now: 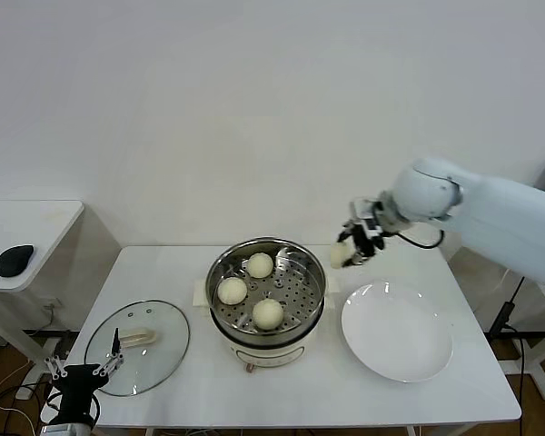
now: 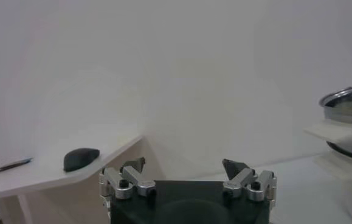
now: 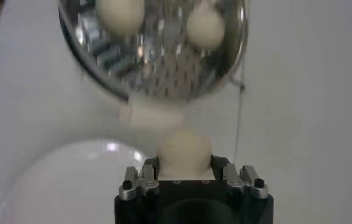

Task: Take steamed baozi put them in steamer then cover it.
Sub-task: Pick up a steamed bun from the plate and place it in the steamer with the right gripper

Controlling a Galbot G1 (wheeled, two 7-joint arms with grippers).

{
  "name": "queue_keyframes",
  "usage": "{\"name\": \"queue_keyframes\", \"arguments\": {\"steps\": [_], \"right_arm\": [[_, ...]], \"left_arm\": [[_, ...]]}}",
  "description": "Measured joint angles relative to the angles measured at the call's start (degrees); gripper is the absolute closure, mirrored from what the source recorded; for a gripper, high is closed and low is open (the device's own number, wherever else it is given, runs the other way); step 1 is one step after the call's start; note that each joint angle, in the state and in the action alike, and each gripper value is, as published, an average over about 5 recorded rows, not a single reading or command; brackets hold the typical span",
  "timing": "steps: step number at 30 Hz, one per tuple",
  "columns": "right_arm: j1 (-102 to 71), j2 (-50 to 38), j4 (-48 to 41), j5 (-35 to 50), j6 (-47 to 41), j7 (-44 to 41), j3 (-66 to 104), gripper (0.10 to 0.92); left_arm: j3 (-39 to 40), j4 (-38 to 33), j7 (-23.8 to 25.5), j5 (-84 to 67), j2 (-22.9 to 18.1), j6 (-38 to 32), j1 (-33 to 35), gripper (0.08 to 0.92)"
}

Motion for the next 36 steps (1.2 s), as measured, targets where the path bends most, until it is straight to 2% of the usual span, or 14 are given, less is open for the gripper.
{"name": "queue_keyframes", "arguments": {"steps": [6,13,31,34,36], "right_arm": [[0.5,7.0,-1.2,4.9,-4.2,3.5,-2.7,0.48],[-1.4,12.5,-4.3,6.6,-7.7,6.8,-4.9,0.48],[-6.7,16.6,-9.8,5.7,-10.8,11.1,-5.7,0.457],[-7.1,16.5,-9.8,5.7,-11.0,11.3,-5.3,0.421],[-7.2,16.4,-9.7,5.5,-11.0,11.3,-5.0,0.365]], "left_arm": [[-0.7,-0.3,0.0,-0.3,-0.4,-0.1,0.3,0.177],[-1.5,-0.4,0.0,-0.8,-0.6,-0.3,0.5,0.177],[-1.6,0.0,-0.1,-1.1,-0.6,-0.4,0.1,0.177],[-1.6,0.0,-0.1,-1.1,-0.6,-0.4,0.2,0.177],[-1.6,0.0,-0.1,-1.0,-0.7,-0.4,0.2,0.177]]}}
